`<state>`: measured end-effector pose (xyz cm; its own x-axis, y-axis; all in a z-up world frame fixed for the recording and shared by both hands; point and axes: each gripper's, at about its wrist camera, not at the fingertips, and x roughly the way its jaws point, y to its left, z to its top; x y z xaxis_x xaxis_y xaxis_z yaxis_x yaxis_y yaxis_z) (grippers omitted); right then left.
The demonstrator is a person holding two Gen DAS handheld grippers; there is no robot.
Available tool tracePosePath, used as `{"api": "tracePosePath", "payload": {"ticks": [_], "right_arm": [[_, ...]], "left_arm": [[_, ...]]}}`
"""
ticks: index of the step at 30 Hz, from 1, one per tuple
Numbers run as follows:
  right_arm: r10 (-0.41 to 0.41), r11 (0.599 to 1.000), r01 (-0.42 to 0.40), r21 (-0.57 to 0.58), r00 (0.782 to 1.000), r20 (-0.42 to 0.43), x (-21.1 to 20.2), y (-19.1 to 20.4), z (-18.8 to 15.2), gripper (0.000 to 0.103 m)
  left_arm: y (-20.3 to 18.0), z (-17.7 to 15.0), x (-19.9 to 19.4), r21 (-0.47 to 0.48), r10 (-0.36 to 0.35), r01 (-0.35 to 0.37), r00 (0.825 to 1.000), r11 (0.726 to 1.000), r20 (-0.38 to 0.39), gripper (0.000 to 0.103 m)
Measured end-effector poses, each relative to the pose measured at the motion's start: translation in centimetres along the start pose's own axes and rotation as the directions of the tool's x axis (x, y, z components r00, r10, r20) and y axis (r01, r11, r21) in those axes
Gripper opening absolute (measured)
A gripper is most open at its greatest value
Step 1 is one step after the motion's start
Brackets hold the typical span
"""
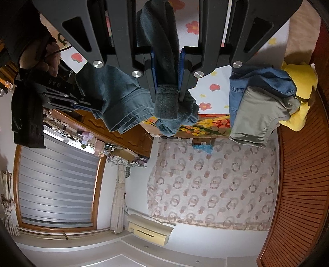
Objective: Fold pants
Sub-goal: 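Carry the lifted teal shorts with the right tool onto the jeans stack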
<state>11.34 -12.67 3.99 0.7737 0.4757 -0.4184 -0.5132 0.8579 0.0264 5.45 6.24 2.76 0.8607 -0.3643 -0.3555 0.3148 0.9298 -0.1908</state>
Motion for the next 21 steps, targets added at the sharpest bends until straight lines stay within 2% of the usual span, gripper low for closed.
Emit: {"api": "tracePosePath", "payload": {"ticks": [14,21], "right_arm": [[0.035,0.997,-0.036,-0.07,0.999,-0.019,4.3,-1.5,2.1,0.01],[0.03,0.995,-0.032,-0.096,0.999,-0.032,6.0,-2.3,4.1,0.01]], "left_arm": [[2.5,1.4,2.6,-0.024,0.047,-0.047,0.999,0.999,-0.007,0.018],[3.2,2.3,3.5,-0.039,0.045,-0.045,0.999,0.998,-0.004,0.018]]}}
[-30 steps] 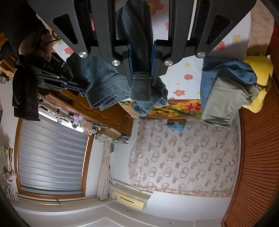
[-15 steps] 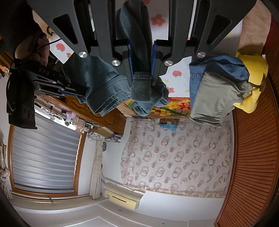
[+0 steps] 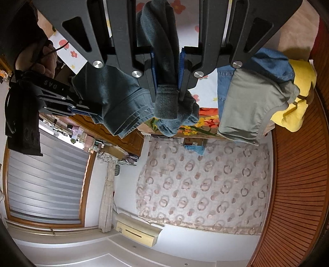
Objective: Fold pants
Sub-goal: 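Carry the lifted teal shorts with the right tool onto the jeans stack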
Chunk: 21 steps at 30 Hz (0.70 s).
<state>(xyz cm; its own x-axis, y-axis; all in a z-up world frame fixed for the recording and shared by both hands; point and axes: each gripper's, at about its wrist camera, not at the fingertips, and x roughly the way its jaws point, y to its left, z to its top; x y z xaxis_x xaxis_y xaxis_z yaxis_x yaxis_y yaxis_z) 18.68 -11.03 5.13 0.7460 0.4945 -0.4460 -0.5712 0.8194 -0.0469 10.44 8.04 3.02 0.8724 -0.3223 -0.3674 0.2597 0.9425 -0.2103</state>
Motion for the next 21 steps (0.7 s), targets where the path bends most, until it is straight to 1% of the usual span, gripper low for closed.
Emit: {"api": "tracePosePath", "payload": {"ticks": [10,16,21], "right_arm": [[0.001,0.999,-0.001,-0.036,1.0,-0.005,3.0,-1.0,3.3,0.01],[0.022,0.998,-0.022,-0.061,1.0,-0.008,5.6,-1.9,4.6,0.01],[0.05,0.997,-0.051,-0.058,0.999,-0.012,8.3,-3.1,5.5,0.01]], "left_arm": [[1.5,2.7,1.8,-0.004,0.015,-0.015,1.0,1.0,0.003,0.018],[3.3,3.9,3.2,-0.007,0.037,-0.037,0.999,0.999,-0.006,0.018],[4.8,5.0,4.5,-0.009,0.065,-0.065,0.998,0.998,-0.01,0.018]]}}
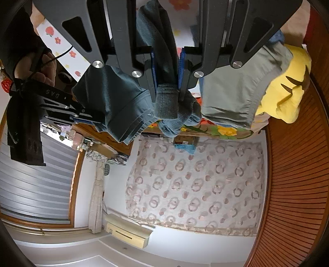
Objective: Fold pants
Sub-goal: 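Carry the lifted teal shorts with the right tool onto the jeans stack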
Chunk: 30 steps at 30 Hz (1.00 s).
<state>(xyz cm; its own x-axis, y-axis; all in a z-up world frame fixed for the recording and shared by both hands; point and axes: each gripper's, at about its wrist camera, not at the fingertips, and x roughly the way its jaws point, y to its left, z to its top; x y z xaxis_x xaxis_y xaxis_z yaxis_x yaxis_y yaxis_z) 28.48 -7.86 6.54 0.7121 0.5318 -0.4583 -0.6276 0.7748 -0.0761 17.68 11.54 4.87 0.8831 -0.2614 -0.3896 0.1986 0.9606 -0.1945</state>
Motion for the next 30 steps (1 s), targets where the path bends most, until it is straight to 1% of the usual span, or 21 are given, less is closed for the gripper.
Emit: {"api": "tracePosePath", "payload": {"ticks": [4,7,11,18,24,30], "right_arm": [[0.024,1.0,-0.024,-0.012,1.0,-0.003,2.2,-0.8,0.9,0.01],[0.06,0.998,-0.06,-0.023,0.998,0.013,3.5,-1.4,1.6,0.01],[0.081,0.995,-0.08,-0.053,0.996,0.021,5.3,-1.9,2.3,0.01],[0.118,0.988,-0.114,-0.107,0.993,0.029,8.7,-2.5,3.1,0.01],[0.141,0.982,-0.136,-0.132,0.99,0.028,11.2,-3.0,3.5,0.01],[0.174,0.974,-0.167,-0.153,0.984,0.033,11.9,-3.3,3.3,0.01]], "left_arm": [[1.1,0.6,0.6,-0.008,0.024,-0.024,1.0,1.0,0.007,0.018],[1.9,0.7,1.0,-0.015,0.047,-0.047,0.999,0.999,0.011,0.018],[3.0,0.9,1.0,-0.035,0.074,-0.073,0.997,0.997,0.026,0.018],[4.8,0.2,0.8,-0.08,0.147,-0.143,0.988,0.987,0.048,0.018],[5.9,-0.5,0.5,-0.115,0.175,-0.168,0.983,0.979,0.057,0.018],[6.1,-1.1,-1.2,-0.137,0.194,-0.181,0.977,0.974,0.091,0.018]]}}
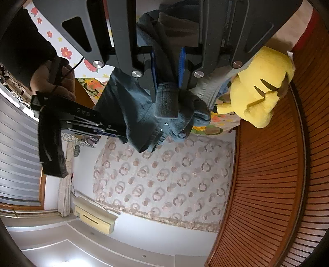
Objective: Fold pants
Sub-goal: 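Carry the lifted teal shorts with the right tool onto the jeans stack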
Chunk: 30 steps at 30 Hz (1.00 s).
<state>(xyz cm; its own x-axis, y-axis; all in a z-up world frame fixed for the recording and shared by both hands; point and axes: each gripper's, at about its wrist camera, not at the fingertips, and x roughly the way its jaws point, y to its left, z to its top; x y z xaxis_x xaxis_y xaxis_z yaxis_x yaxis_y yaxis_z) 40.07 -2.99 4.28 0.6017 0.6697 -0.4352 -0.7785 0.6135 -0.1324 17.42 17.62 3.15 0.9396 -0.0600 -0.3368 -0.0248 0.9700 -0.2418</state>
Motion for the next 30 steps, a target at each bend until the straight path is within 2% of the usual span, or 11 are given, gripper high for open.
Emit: {"api": "tracePosePath", "payload": {"ticks": [5,14,19,30], "right_arm": [[0.04,0.999,-0.04,0.002,0.999,0.025,0.8,-0.3,0.1,0.01],[0.087,0.995,-0.088,-0.045,0.996,-0.015,4.4,-0.3,-0.7,0.01],[0.115,0.992,-0.116,-0.041,0.993,-0.036,5.7,-0.7,-0.6,0.01],[0.133,0.991,-0.134,-0.002,0.988,-0.079,8.1,-0.7,-0.1,0.01]], "left_arm": [[0.4,-0.4,-1.1,-0.014,0.04,-0.04,0.999,0.999,0.018,0.018],[2.5,-1.9,-0.2,-0.049,0.1,-0.101,0.995,0.994,-0.028,0.018],[2.9,-2.9,1.0,-0.02,0.167,-0.169,0.983,0.985,-0.075,0.018],[3.8,-4.2,1.8,-0.033,0.19,-0.196,0.972,0.98,-0.138,0.018]]}}
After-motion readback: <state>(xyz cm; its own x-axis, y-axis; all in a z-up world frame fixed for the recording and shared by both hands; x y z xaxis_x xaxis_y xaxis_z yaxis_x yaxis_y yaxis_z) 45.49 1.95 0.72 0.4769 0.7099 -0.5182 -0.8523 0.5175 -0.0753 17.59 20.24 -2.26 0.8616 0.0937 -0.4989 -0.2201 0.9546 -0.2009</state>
